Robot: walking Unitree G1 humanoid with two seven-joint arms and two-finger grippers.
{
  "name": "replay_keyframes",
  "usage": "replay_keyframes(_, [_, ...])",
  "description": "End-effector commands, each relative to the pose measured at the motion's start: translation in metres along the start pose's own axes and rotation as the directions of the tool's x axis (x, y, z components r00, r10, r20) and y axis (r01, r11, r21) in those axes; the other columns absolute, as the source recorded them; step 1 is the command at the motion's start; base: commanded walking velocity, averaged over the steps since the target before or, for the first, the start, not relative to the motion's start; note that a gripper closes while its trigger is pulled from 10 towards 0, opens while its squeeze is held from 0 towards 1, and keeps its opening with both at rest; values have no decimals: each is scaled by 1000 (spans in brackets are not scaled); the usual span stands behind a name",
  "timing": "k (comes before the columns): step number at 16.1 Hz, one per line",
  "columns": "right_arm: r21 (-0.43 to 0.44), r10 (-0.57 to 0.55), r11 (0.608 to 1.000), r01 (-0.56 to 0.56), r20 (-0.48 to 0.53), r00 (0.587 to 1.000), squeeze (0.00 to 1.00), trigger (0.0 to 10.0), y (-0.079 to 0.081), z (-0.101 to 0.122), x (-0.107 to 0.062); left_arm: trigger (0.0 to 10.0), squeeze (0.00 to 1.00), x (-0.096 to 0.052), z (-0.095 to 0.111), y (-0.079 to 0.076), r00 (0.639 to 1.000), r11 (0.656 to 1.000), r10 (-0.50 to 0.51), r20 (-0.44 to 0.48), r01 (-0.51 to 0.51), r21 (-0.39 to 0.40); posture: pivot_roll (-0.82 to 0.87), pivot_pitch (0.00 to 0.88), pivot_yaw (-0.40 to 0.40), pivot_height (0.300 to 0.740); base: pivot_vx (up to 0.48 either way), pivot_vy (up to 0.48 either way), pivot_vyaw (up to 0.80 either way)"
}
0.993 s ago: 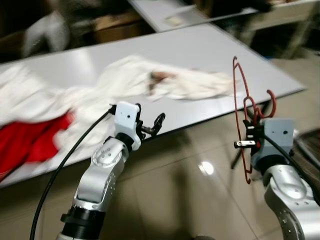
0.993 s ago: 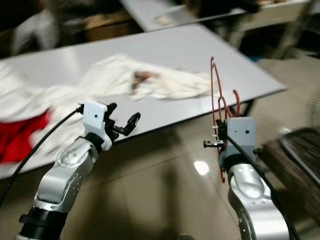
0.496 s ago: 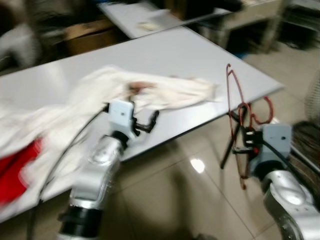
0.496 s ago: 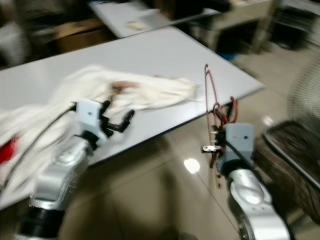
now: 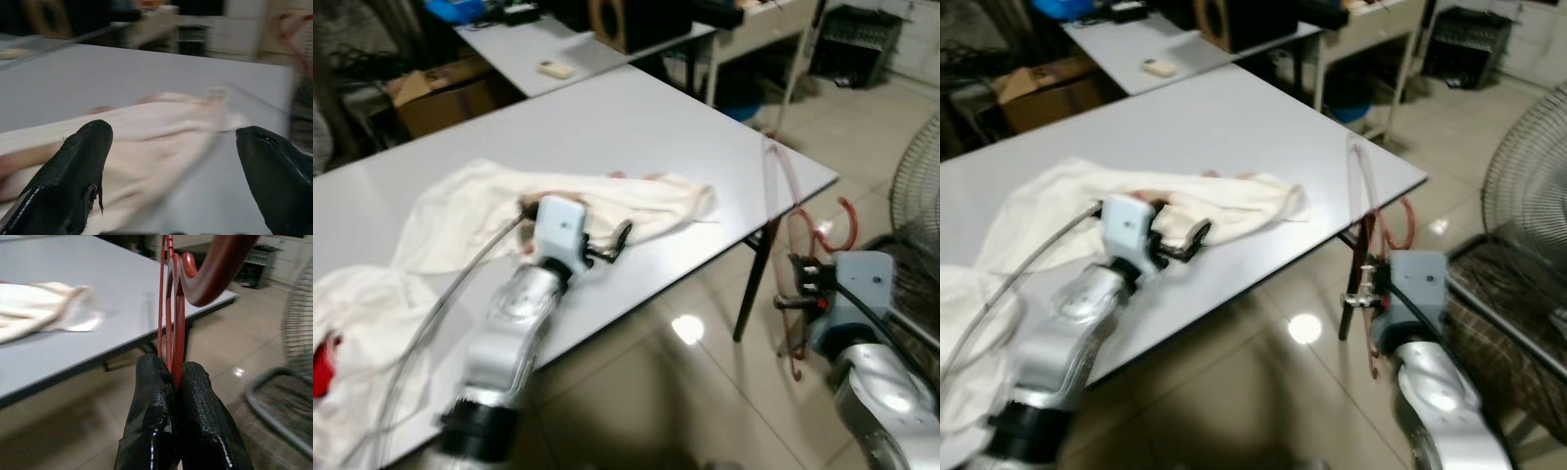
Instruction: Hang hanger
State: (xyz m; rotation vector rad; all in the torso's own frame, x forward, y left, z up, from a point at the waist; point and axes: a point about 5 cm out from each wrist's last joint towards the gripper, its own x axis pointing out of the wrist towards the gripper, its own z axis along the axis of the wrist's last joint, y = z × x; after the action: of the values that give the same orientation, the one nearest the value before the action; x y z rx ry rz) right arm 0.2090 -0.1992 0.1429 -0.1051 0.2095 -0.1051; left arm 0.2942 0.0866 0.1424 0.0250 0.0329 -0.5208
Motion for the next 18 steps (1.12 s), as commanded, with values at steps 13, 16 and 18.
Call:
replay_keyframes(13, [17, -30, 999, 30, -37, 999, 0, 10000, -7, -11, -8, 1098, 0, 55, -38, 4, 949, 962, -178, -262, 224, 158, -168, 0, 136, 740, 0, 0, 0])
replay_keyframes(16, [17, -33, 999, 34, -33, 999, 0, 10000, -7, -10, -8, 78, 0, 68, -36, 11, 957, 952, -97, -275, 170, 256, -178, 0, 142, 740, 0, 0, 0])
replay_keyframes(18, [18, -32, 999, 32, -35, 999, 0, 10000, -6, -11, -8, 0, 0, 71, -37, 11, 952, 947, -108, -285, 186, 261, -180, 0, 145, 740, 0, 0, 0])
